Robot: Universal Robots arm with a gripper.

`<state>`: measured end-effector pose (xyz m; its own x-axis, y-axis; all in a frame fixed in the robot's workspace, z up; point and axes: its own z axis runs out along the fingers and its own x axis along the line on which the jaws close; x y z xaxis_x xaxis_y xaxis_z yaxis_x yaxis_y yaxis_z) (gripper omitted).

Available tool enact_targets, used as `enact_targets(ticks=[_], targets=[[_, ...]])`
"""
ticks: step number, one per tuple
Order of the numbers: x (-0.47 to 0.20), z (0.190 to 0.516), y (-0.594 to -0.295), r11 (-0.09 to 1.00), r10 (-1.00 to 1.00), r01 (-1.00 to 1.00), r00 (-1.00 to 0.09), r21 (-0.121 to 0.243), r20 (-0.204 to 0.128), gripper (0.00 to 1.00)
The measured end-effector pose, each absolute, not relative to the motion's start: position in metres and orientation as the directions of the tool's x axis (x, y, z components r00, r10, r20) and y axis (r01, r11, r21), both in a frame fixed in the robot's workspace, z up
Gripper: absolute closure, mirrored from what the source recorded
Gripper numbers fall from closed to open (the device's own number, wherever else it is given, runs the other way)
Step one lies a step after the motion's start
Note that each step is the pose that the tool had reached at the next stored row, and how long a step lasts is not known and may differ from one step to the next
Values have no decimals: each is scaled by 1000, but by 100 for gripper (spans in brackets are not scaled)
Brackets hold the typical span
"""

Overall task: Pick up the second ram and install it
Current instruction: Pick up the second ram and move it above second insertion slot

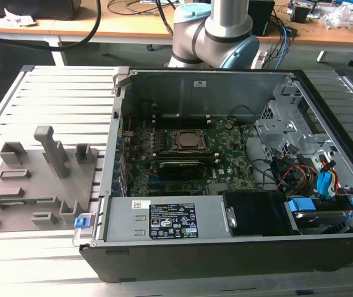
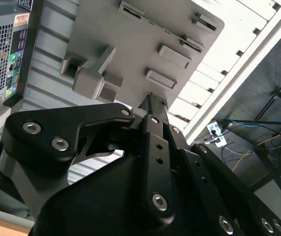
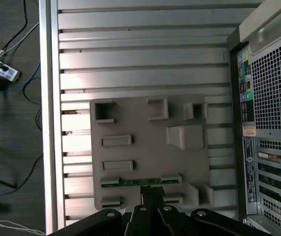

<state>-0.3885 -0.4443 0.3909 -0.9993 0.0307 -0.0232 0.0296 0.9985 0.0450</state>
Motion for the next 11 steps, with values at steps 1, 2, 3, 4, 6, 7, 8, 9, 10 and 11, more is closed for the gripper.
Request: enact_targets(ticks=[1,2,3,4,6,7,8,9,10,11], targets=[[-389,391,-444,999,6,5,-1000,45,-23,89],[-389,391,-444,999,-20,-21,-1000,45,-23,89],[-388,391,-444,998,-38,-39,-999,45,-23,89],[-388,391,-444,998,-51,-52,-998,45,-23,89],[-388,391,-444,996,-81,-82,-996,45,-23,89],[-388,391,-444,995,-92,-93,-996,45,-23,89],[-388,391,-444,993,-111,-112,-994,45,-23,89],[-388,391,-444,988,-147,-148,-989,45,-23,89],[-388,391,-444,983,-178,-179,-984,45,-23,89],[-388,391,-444,979,-198,-199,-980,45,-23,89]])
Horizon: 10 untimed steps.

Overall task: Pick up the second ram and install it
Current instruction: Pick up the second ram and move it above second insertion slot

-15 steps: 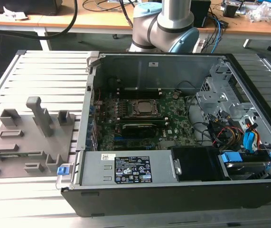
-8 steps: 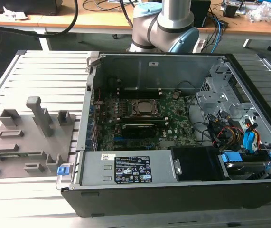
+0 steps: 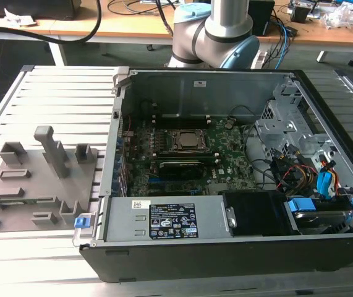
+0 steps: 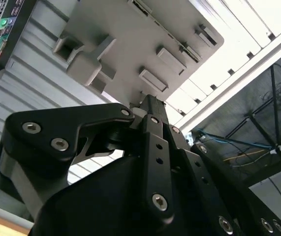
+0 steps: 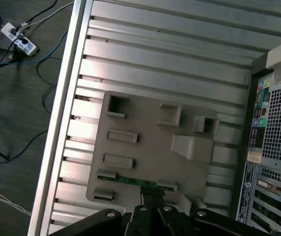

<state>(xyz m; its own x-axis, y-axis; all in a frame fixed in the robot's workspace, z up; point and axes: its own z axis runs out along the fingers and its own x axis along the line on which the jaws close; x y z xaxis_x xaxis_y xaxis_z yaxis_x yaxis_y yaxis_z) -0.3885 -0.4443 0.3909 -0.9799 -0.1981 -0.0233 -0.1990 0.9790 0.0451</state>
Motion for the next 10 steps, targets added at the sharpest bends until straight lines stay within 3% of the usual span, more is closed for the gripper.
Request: enact_targets(ticks=[10], targets=[[-388,391,-444,935,-351,-352,-936,45,-23,89]])
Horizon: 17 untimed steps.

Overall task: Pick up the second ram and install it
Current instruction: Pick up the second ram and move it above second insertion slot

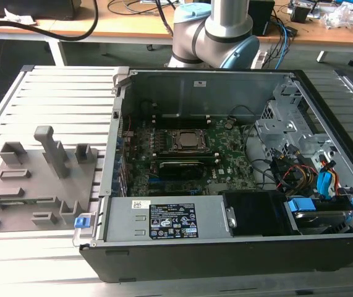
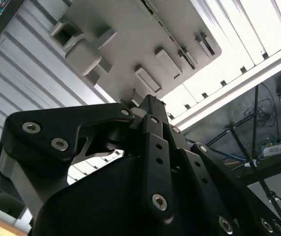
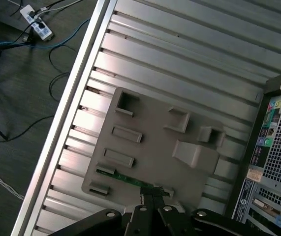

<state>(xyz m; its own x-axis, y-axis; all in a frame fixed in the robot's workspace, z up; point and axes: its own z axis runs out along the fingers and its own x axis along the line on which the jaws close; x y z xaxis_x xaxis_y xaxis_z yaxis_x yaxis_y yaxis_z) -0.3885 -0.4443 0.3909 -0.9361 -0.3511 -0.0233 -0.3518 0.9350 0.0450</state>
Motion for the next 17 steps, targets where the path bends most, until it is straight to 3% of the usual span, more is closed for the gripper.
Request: enact_targets(ticks=[17], targets=[[-388,391,-444,810,-584,-584,-811,45,-23,89]])
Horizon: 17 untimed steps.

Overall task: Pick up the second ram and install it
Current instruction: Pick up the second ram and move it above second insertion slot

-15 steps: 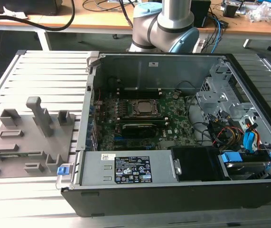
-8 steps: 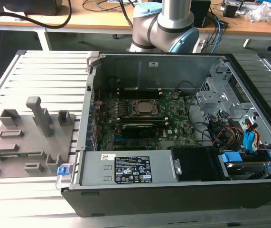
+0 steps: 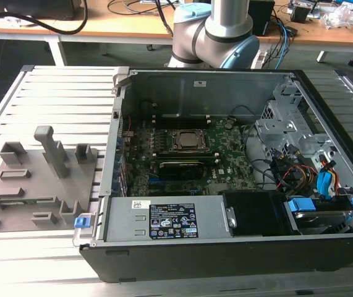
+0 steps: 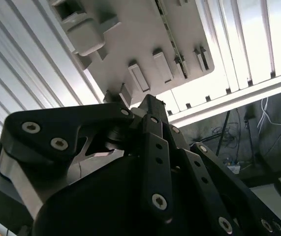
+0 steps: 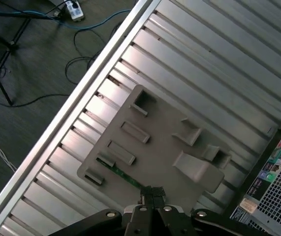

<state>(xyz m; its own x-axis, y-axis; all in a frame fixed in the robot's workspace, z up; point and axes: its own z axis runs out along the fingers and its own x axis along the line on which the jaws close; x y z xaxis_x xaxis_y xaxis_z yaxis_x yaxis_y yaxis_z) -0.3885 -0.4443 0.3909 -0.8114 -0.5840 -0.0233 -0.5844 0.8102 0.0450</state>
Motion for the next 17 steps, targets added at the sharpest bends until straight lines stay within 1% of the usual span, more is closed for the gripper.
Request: enact_targets(ticks=[17], targets=[[-388,391,-444,665,-746,-746,-666,45,-23,89]])
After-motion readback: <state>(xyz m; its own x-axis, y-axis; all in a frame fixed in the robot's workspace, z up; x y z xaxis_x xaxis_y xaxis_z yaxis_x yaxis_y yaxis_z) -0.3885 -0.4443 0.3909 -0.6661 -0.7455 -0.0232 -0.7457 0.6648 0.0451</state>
